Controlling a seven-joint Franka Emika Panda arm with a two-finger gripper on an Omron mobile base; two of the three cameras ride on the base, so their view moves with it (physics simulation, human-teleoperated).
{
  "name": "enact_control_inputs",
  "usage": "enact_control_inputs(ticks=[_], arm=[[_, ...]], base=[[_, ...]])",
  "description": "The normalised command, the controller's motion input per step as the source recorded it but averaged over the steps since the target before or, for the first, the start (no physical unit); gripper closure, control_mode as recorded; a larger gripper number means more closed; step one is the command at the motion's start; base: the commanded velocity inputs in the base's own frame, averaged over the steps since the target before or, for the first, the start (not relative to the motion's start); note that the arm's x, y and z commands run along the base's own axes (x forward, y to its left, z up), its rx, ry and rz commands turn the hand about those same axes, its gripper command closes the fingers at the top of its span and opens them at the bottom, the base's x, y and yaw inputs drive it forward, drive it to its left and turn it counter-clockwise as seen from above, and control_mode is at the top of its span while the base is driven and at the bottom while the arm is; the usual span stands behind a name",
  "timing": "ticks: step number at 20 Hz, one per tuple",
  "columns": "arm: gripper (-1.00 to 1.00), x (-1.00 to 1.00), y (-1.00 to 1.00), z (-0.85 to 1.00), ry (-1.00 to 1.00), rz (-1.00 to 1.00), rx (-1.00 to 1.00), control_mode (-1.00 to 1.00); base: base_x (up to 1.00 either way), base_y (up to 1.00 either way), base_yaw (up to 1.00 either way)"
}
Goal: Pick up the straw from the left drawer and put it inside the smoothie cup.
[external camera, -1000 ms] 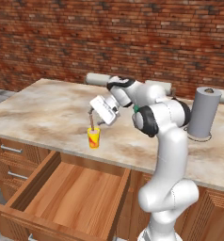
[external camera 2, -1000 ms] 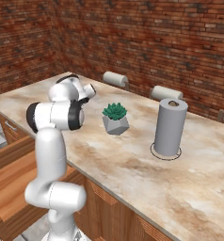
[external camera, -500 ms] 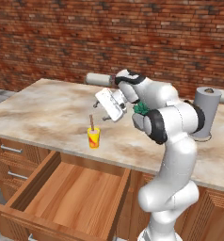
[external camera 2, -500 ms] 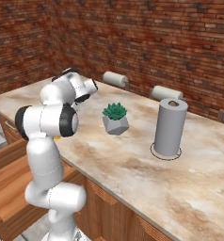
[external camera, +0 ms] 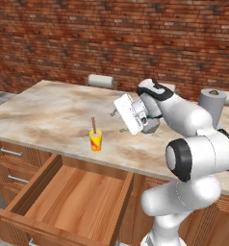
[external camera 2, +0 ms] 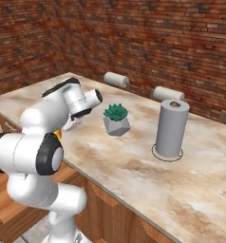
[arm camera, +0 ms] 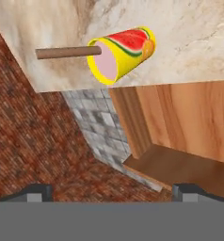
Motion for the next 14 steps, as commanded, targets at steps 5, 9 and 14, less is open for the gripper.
enact_control_inputs(ticks=[5, 9, 14], arm=[[-1.00, -1.00, -0.58, 0.37, -0.28, -0.10, 0.10, -1.00], [-1.00, -0.87, -0.21, 0.53, -0.54, -0.04, 0.09, -1.00], [-1.00, 0.02, 0.00, 0.00, 0.00, 0.00, -0.01, -1.00]], base=[[0.00, 0.00, 0.00], [0.00, 0.00, 0.00], [0.00, 0.00, 0.00]])
